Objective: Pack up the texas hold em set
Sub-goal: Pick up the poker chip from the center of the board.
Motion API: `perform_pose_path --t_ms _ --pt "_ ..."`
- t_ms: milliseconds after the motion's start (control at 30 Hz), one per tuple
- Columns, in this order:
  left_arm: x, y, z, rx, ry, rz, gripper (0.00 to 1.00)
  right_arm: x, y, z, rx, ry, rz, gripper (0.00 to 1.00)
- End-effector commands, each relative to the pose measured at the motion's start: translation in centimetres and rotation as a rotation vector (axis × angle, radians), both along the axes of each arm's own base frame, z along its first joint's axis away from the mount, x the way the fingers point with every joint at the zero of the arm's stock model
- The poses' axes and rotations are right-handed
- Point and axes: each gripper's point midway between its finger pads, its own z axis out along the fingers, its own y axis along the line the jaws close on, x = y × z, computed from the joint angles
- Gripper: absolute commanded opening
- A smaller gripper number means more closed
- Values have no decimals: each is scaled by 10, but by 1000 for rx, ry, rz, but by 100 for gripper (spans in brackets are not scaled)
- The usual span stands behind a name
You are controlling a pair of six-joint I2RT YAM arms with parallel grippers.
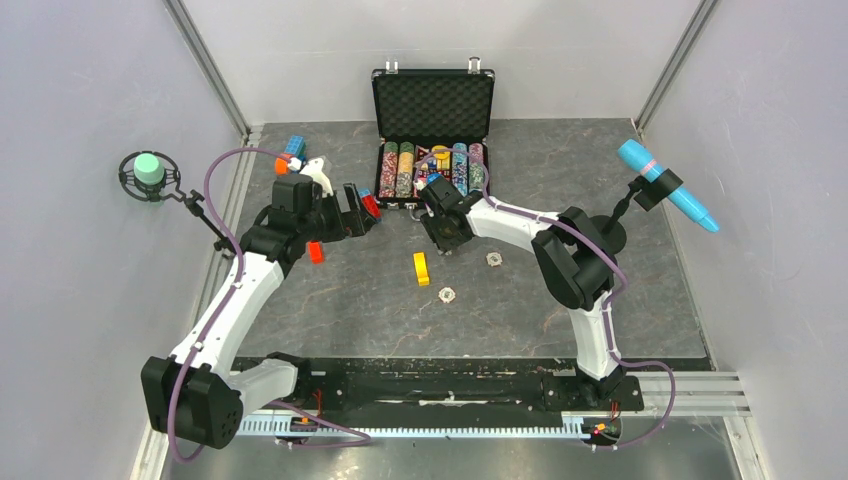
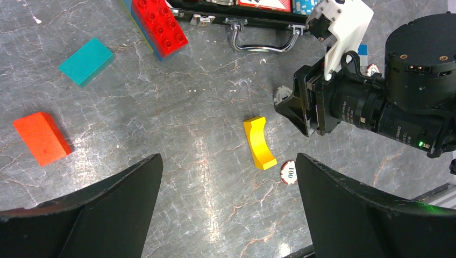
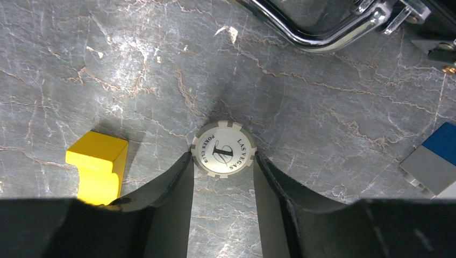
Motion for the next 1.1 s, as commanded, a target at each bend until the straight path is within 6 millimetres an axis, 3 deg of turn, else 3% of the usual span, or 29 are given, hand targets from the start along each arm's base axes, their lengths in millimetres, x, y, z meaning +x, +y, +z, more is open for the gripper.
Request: perform_pose_path --t_ms 0,300,667,1067 --pt "4 -1 6 11 -46 -34 100 -4 -12 -19 -77 29 1 36" --pt "5 0 5 12 -45 -27 100 6 -15 1 -76 -46 8 16" --pt "5 3 7 4 -49 6 100 20 8 47 53 -145 52 13" --pt "11 -15 12 -169 -50 36 100 2 6 69 99 -149 134 12"
